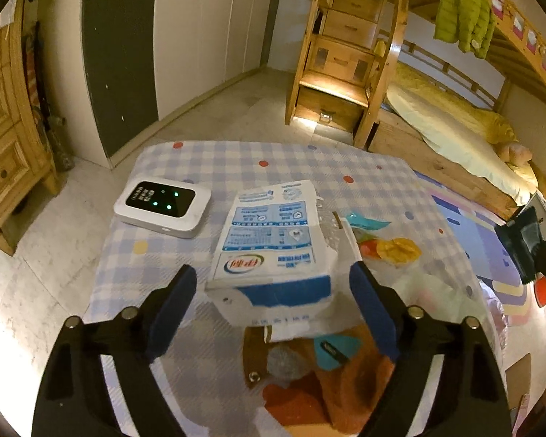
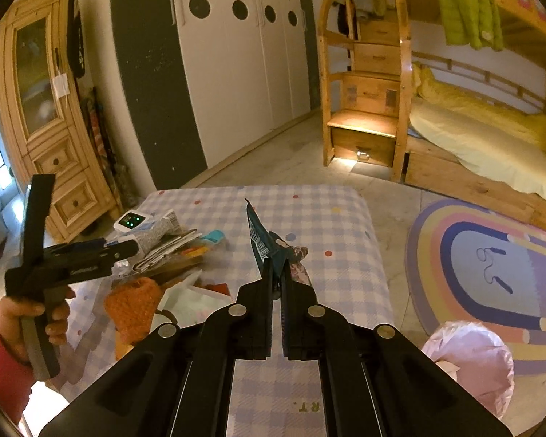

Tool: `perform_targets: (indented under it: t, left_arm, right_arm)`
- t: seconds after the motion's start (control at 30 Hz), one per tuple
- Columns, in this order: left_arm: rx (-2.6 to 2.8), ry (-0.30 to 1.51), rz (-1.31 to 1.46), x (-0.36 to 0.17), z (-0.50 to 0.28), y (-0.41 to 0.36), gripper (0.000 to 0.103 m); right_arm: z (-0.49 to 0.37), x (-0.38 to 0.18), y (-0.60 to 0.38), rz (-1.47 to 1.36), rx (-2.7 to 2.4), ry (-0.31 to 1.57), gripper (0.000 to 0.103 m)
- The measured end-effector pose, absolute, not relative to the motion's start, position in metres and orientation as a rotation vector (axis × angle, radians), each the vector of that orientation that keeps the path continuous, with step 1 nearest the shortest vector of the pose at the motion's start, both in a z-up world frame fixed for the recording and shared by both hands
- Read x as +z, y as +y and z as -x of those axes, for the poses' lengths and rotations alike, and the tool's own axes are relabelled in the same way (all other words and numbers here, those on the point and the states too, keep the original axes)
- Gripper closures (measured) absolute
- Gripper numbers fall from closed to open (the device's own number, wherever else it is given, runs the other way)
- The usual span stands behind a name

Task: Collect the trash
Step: 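Grasp the white milk carton with the left gripper, then carry green wrapper to wastebasket with right gripper while left gripper lifts the carton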

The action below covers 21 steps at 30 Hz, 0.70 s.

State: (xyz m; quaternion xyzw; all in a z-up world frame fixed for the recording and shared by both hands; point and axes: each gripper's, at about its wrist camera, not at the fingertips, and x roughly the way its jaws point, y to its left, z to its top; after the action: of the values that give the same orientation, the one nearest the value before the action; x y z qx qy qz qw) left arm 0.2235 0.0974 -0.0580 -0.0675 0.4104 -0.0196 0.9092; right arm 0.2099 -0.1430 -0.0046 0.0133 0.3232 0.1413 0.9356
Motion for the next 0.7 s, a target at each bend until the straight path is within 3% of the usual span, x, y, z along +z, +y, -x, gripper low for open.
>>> perform_targets:
  t: [0.3,0.7]
  left_arm:
    - [-0.081,0.832,0.138,-0.058,-0.225,0.099,0.032]
    - [-0.102,0.564,0.076,0.019,-0.106,0.067,0.033]
  right_arm:
    - [-0.201,-0.006,-0.140,-0.036,0.298,0.665,0.100]
    - [-0.150,0.000,-0.163,-0.141,0.257,0.645,0.100]
